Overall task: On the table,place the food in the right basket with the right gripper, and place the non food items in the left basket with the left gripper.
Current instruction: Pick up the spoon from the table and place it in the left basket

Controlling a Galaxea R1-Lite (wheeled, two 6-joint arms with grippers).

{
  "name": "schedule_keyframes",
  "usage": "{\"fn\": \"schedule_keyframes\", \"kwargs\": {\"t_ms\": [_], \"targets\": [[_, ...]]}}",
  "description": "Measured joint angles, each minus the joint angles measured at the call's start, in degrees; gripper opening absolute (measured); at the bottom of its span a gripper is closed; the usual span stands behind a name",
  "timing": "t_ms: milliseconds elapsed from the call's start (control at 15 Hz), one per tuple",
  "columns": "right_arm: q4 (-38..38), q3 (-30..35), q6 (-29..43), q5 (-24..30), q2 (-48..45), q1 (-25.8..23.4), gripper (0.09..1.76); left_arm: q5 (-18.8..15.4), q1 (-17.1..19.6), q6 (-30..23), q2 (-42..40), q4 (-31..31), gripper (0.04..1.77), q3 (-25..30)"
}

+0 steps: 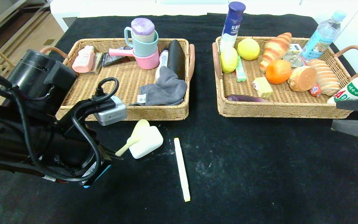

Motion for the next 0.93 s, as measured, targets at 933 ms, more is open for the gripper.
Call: {"fn": "schedule_keyframes", "kwargs": {"t_ms": [933], "targets": [[-0.02,-0.02,0.02,0.00,0.02,0.00,1.71,3.64,7.85,-8.24,1.80,0.01,0.22,-20.46]]}}
